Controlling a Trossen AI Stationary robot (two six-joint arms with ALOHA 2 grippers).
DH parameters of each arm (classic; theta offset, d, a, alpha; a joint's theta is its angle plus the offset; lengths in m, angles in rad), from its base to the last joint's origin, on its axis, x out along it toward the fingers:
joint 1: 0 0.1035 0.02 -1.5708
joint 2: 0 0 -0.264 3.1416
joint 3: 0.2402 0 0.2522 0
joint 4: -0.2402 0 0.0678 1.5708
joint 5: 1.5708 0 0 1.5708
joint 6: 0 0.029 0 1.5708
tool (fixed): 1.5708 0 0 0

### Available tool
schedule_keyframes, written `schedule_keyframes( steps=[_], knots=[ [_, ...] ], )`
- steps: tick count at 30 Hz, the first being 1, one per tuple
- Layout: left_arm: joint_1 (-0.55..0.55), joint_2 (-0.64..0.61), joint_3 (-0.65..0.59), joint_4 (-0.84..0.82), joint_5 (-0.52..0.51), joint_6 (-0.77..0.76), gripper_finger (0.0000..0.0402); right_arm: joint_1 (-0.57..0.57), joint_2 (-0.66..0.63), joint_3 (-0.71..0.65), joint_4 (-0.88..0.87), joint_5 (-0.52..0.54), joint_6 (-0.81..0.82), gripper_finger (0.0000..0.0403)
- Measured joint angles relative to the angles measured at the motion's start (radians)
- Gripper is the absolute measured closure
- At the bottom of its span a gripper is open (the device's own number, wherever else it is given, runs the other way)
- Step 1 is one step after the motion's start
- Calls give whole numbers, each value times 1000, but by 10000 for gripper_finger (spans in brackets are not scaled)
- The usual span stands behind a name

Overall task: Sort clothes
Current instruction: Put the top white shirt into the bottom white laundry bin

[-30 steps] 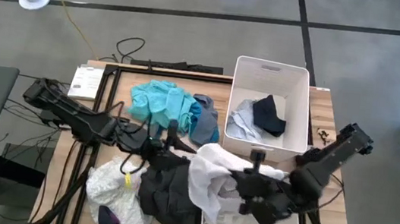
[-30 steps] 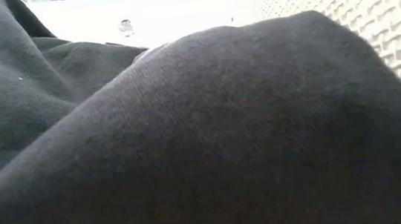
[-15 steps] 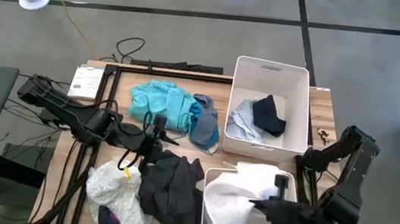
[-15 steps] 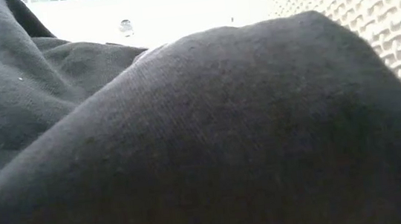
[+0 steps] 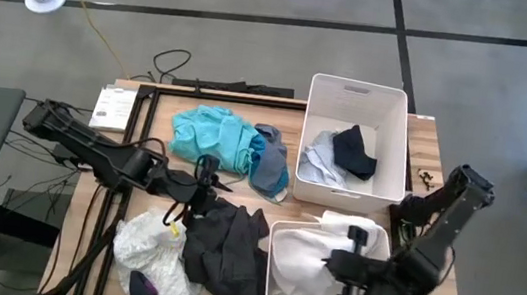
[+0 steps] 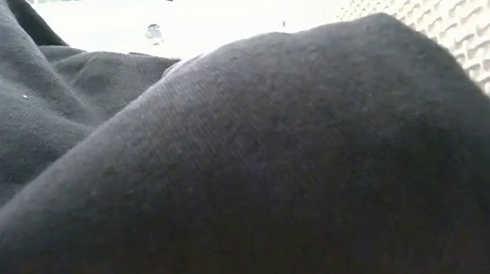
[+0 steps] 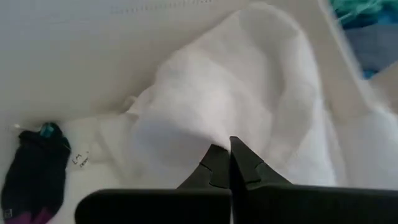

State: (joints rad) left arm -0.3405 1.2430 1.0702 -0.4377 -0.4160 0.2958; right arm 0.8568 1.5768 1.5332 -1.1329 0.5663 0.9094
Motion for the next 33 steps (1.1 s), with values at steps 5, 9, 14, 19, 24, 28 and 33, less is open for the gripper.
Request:
schedule_keyframes(
  steps=[5,9,14,19,24,28,33],
  knots=[
    [0,0,-25,9,0,-2,242,-86,1,-86,125,-113,-86,403],
    [0,0,-34,8,0,2,242,-148,1,-145,160,-195,-106,403],
    [0,0,-34,11,11,2,242,-207,0,-216,210,-269,-138,403],
    [0,0,-34,10,12,2,242,-249,2,-292,323,-327,-185,403],
    [0,0,-34,10,12,2,242,-271,1,-358,407,-386,-187,403],
    [0,0,-34,10,12,2,242,-275,0,-399,476,-386,-188,400],
    [0,0,-34,11,12,-1,242,-276,10,-402,492,-386,-185,379]
  ],
)
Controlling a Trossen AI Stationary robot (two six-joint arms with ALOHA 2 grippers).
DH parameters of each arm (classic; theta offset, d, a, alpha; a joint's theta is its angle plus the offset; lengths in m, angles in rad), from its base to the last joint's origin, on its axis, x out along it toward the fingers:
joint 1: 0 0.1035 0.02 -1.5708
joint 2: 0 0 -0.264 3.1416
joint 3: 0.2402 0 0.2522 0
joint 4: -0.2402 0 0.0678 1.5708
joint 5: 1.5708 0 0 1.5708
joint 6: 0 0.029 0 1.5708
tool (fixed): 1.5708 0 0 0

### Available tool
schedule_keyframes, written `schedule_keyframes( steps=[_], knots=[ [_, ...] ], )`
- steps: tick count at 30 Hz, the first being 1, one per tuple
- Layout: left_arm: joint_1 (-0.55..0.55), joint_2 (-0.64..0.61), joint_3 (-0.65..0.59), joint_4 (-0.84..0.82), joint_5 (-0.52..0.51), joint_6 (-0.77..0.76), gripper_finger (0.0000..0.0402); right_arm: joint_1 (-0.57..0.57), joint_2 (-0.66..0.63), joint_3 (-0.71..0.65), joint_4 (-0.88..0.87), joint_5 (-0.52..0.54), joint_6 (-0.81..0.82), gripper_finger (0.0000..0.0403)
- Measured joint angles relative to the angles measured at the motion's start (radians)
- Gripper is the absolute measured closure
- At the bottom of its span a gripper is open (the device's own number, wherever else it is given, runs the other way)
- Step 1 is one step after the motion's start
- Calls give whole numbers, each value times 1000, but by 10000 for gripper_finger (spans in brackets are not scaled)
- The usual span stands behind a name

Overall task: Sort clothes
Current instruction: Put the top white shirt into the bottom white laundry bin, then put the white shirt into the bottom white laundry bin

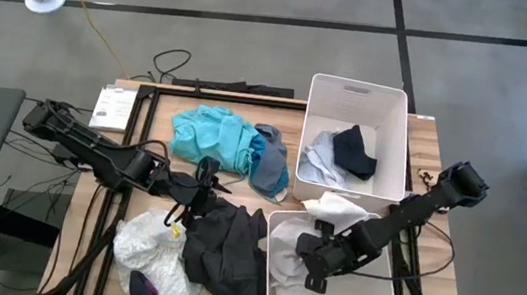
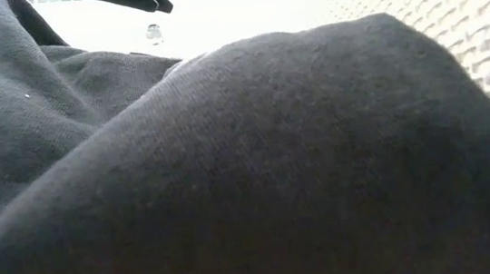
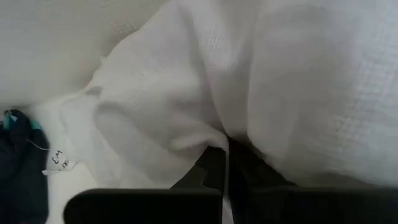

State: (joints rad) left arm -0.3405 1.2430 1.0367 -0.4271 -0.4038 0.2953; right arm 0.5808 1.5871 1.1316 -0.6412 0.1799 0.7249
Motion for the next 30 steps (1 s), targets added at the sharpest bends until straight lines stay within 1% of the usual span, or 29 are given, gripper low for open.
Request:
schedule_keyframes(
  steps=[6,14,18,24,30],
  knots=[
    [0,0,0,0,1,-8,242,0,4,0,-1,-9,9,354],
    [0,0,0,-3,1,-8,242,0,4,27,-13,-56,17,320],
    [0,0,0,-8,1,-8,242,12,3,82,-21,-61,-17,299],
    [0,0,0,-9,0,-8,242,40,2,199,-62,-61,-72,271],
    [0,0,0,-10,0,-8,242,63,1,305,-172,-43,-82,260]
  ],
)
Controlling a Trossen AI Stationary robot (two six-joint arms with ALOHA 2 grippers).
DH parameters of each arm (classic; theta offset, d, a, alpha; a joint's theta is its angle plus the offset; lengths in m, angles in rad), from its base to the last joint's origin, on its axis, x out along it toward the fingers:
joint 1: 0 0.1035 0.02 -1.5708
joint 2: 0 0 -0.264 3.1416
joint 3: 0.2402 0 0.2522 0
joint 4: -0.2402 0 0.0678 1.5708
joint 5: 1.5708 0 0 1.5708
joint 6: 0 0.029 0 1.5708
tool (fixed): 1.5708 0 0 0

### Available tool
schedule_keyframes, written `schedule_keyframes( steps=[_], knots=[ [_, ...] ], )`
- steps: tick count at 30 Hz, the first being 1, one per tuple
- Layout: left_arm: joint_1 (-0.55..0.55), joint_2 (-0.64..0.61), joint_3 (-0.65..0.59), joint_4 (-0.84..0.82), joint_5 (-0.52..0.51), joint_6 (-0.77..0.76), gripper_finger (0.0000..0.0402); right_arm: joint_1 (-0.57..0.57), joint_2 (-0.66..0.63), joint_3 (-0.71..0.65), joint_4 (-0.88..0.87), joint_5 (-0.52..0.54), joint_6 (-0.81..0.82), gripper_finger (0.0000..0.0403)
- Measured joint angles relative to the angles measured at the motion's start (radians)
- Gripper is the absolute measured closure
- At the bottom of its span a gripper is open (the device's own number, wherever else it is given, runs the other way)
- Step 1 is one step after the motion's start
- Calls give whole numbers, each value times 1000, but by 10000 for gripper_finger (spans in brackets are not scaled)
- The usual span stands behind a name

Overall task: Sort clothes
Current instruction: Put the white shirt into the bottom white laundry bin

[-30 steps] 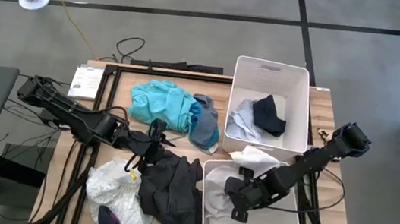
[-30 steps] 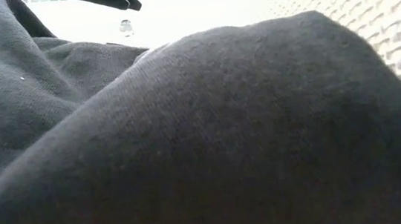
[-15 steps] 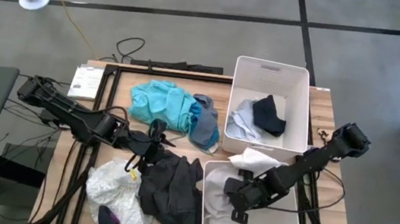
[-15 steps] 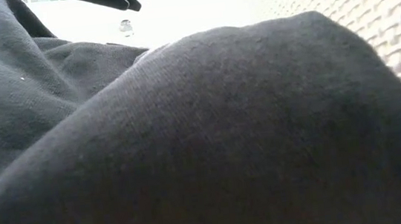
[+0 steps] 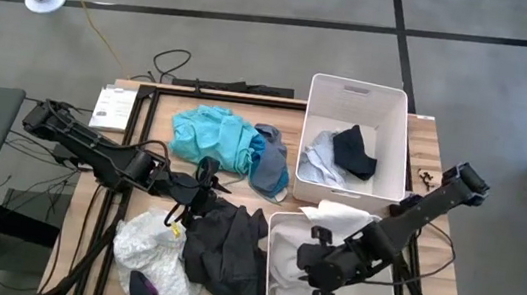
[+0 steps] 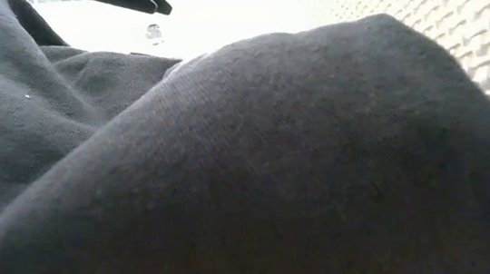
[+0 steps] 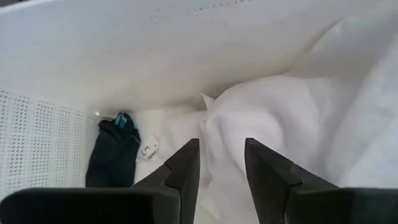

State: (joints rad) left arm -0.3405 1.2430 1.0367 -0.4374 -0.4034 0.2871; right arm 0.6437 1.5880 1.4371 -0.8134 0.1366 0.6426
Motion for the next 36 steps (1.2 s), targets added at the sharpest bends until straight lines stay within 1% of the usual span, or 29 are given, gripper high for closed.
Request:
schedule_keyframes(
  steps=[4,9,12,19,26,30,36],
  knots=[
    [0,0,0,-3,0,0,242,16,0,51,-64,51,-4,259],
    [0,0,0,-9,0,0,242,36,0,98,-91,96,-45,259],
    [0,-22,0,-10,-5,1,242,41,-1,124,-103,115,-74,259],
    [0,-151,0,6,-16,1,242,61,-12,168,-179,204,-99,259],
    [0,-300,0,2,-16,-2,242,70,-44,168,-189,273,-114,259],
    [0,-366,1,0,-16,-28,242,69,-57,168,-189,302,-121,259],
    [-2,-417,1,-100,56,-124,242,68,-60,168,-188,312,-131,259]
  ],
)
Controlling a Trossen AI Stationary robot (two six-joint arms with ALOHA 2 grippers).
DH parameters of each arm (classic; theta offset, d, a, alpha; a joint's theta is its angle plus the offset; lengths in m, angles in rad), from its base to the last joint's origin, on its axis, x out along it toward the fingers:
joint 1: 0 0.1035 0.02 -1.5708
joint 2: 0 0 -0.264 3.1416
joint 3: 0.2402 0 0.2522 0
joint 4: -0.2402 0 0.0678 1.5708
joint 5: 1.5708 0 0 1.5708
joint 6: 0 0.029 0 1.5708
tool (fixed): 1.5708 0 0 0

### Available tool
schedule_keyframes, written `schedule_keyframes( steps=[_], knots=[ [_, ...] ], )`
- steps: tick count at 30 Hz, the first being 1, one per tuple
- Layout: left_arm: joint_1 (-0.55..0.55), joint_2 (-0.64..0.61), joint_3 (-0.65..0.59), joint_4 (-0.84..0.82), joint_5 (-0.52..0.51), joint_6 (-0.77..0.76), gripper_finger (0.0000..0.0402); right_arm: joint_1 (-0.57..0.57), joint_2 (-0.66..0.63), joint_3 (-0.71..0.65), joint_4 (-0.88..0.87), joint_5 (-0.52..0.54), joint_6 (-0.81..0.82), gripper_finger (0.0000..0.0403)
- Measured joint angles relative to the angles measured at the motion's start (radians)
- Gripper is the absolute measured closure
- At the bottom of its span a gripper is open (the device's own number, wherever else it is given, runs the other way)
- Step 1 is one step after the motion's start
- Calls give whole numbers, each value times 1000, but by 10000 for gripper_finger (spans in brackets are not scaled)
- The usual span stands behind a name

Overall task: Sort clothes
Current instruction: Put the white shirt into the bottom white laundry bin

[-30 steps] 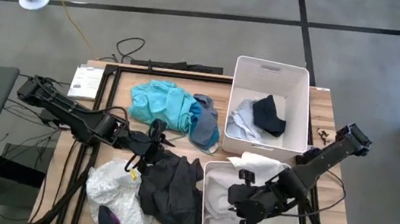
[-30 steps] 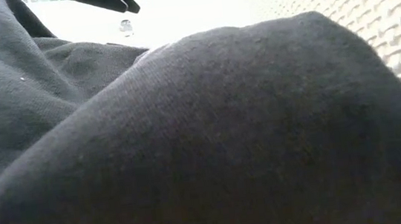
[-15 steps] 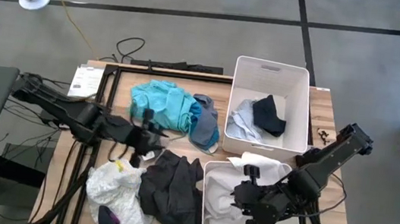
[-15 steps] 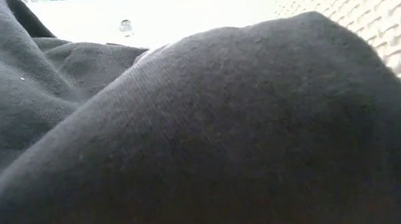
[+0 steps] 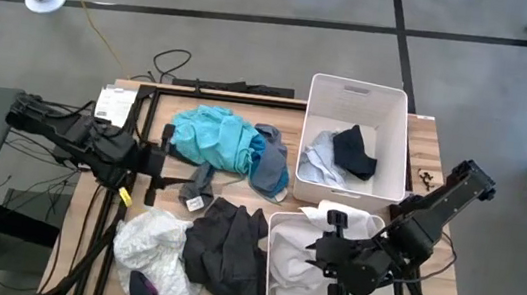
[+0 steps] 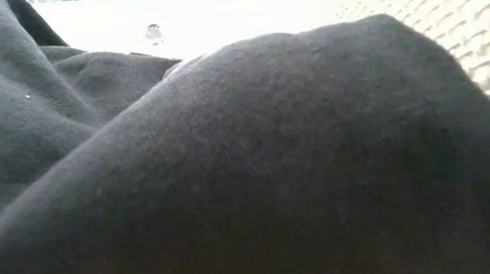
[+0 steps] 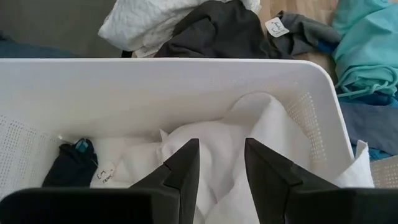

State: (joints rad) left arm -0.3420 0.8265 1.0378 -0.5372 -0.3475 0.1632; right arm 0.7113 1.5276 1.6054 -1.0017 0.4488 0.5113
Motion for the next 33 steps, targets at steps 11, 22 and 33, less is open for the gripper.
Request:
schedule_keyframes(
  steps=[11,22,33],
  knots=[
    [0,63,0,-81,28,-41,242,-32,0,0,23,1,-24,259],
    [0,124,0,-84,25,-19,242,-86,0,0,96,0,-134,259],
    [1,157,0,-86,24,-18,242,-177,0,0,198,0,-271,259]
  ],
)
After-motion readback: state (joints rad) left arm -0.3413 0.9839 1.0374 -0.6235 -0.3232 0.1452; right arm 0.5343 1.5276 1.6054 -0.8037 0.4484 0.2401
